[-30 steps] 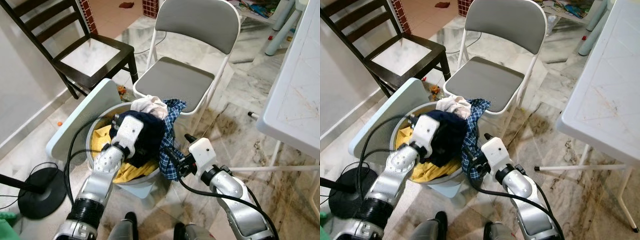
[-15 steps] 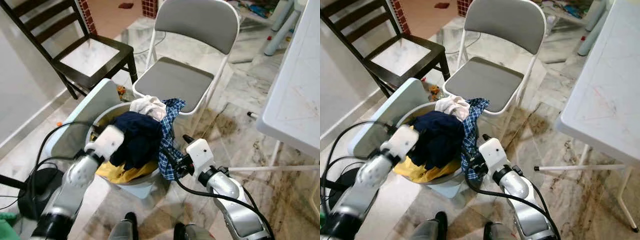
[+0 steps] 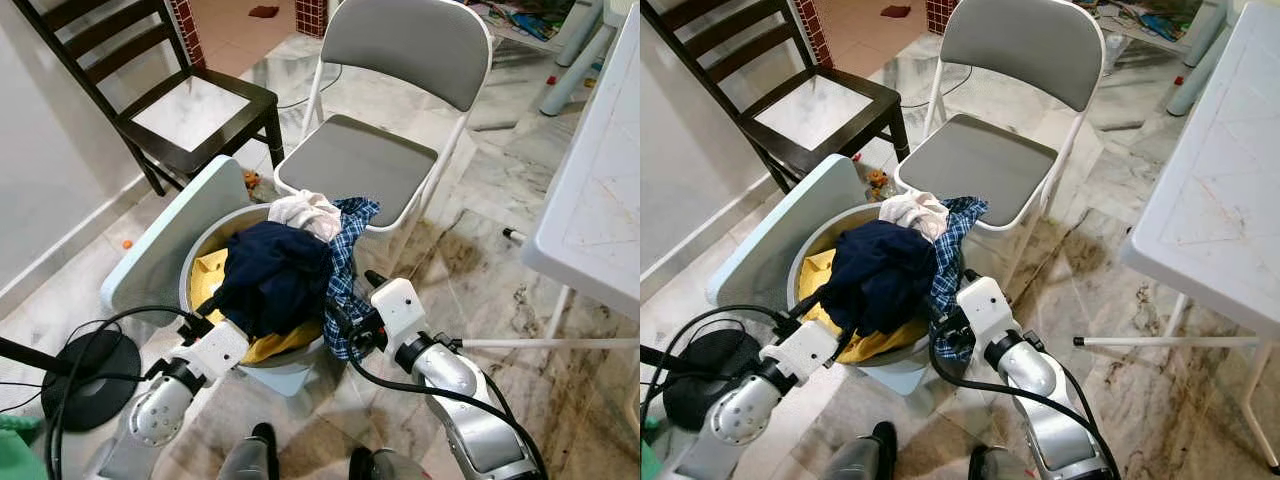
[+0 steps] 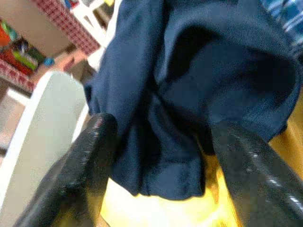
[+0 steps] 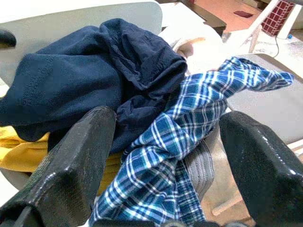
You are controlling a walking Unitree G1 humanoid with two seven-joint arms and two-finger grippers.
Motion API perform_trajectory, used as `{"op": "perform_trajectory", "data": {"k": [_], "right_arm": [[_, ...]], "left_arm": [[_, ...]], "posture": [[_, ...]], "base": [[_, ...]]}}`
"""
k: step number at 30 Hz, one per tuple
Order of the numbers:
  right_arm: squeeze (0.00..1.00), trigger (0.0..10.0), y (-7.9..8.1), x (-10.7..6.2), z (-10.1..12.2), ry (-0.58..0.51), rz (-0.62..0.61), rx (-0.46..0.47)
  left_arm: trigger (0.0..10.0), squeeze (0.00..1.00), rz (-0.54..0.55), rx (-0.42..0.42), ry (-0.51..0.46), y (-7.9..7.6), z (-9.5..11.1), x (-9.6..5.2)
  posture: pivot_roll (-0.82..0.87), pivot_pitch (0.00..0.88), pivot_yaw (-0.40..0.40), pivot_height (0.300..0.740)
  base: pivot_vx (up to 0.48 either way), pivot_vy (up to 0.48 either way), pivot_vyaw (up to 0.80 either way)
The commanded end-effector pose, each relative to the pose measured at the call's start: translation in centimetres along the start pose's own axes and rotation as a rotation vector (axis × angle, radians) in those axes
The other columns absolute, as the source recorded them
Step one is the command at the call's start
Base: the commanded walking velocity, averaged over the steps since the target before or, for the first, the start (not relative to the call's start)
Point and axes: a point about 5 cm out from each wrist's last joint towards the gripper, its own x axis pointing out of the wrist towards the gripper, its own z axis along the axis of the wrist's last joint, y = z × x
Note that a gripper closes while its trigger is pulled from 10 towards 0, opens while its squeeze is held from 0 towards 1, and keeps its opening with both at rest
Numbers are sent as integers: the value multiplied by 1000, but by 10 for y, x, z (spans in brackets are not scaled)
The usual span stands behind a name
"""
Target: Hang hanger
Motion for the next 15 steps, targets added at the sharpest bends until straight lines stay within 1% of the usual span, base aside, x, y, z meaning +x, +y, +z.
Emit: {"op": "perform_trajectory", "data": {"k": [1, 2, 3, 4, 6, 9, 10, 11, 12, 13, 14, 15], "right_arm": [[0, 10000, 3, -3, -5, 19, 11, 7], [0, 10000, 3, -5, -6, 23, 10, 5], [0, 10000, 3, -5, -6, 23, 10, 5], [0, 10000, 2, -7, -7, 28, 9, 3], [0, 10000, 1, -8, -7, 30, 8, 2], [0, 10000, 0, -9, -7, 34, 4, -1], [0, 10000, 0, -9, -7, 35, 4, -2], [0, 10000, 0, -9, -7, 35, 3, -3], [0, 10000, 0, -9, -7, 34, 3, -4], [0, 10000, 0, -9, -6, 33, 3, -4], [0, 10000, 0, -9, -6, 32, 4, -4], [0, 10000, -1, -9, -6, 32, 4, -5]], "left_arm": [[10000, 1000, 15, -38, 71, -1, -13, -3], [10000, 1000, 26, -74, 120, -1, -20, 0], [10000, 1000, 26, -74, 120, -1, -20, 0], [10000, 1000, 29, -130, 158, -2, -25, 4], [10000, 1000, 23, -145, 164, -3, -26, 6], [10000, 1000, 27, -212, 208, -6, -29, 13], [10000, 1000, 27, -220, 213, -6, -30, 14], [10000, 576, 26, -224, 216, -6, -30, 16], [10000, 78, 23, -221, 216, -6, -30, 17], [10000, 78, 20, -219, 216, -6, -30, 18], [10000, 0, 13, -226, 218, -7, -30, 20], [10000, 0, 11, -230, 224, -7, -30, 22]], "posture": [[58, 266, 15, 740], [50, 267, 14, 740], [50, 267, 14, 740], [39, 268, 12, 740], [36, 266, 12, 740], [29, 263, 10, 740], [26, 261, 10, 740], [24, 260, 10, 740], [24, 260, 10, 740], [24, 260, 10, 740], [24, 257, 12, 740], [24, 256, 12, 740]], "base": [[0, 0, 0], [0, 0, 0], [0, 0, 0], [0, 0, 0], [0, 0, 0], [0, 0, 0], [0, 0, 0], [0, 0, 0], [0, 0, 0], [0, 0, 0], [0, 0, 0], [0, 0, 0]]}}
